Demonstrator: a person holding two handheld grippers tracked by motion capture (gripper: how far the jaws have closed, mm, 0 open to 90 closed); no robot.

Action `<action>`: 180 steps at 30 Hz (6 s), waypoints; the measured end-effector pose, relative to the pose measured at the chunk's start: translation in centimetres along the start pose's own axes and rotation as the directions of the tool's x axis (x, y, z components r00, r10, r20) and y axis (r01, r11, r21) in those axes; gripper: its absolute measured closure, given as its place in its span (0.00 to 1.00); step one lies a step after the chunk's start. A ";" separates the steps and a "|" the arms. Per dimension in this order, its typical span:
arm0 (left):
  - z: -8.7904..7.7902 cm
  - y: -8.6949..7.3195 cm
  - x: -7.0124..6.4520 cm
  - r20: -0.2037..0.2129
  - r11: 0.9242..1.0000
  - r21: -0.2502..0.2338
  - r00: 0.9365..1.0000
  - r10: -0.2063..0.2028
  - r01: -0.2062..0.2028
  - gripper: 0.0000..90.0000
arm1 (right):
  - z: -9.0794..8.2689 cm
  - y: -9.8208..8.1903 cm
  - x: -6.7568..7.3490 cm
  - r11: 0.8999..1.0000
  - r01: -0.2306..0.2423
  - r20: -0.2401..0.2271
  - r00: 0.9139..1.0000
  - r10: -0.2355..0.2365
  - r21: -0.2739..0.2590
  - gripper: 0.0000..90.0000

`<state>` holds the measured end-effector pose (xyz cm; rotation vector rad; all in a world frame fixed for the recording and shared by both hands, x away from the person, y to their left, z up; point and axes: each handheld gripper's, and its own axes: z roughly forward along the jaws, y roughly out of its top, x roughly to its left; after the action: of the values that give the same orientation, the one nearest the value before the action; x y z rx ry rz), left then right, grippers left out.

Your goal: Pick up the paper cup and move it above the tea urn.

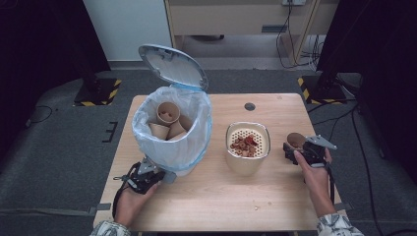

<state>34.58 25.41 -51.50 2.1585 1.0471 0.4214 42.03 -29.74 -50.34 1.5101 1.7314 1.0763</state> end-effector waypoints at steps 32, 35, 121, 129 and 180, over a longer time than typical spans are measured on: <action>0.0 0.0 0.0 -0.001 1.000 0.000 1.000 0.002 -0.002 1.00 | 2.2 -0.5 -0.4 0.998 0.026 0.008 1.000 -0.026 -0.061 0.21; 0.0 0.0 0.0 -0.001 1.000 0.000 1.000 0.002 -0.002 1.00 | 2.2 -0.6 -0.4 0.998 0.032 0.001 1.000 -0.032 -0.057 0.23; 0.0 0.0 0.0 0.003 1.000 -0.002 1.000 -0.004 0.004 1.00 | 0.3 7.6 -0.2 0.941 0.262 -0.048 0.959 -0.278 -0.213 0.33; 0.0 0.0 0.0 0.002 1.000 -0.002 1.000 -0.003 0.003 1.00 | 0.4 9.4 0.2 0.920 0.320 -0.050 0.939 -0.339 -0.228 0.33; 0.0 0.0 0.0 0.004 1.000 -0.003 1.000 -0.004 0.004 1.00 | 2.3 14.8 5.7 0.659 0.653 -0.041 0.698 -0.715 -0.375 0.33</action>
<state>34.59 25.45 -51.52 2.1529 1.0478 0.4164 50.35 -23.34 -38.19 0.4467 1.8830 1.0270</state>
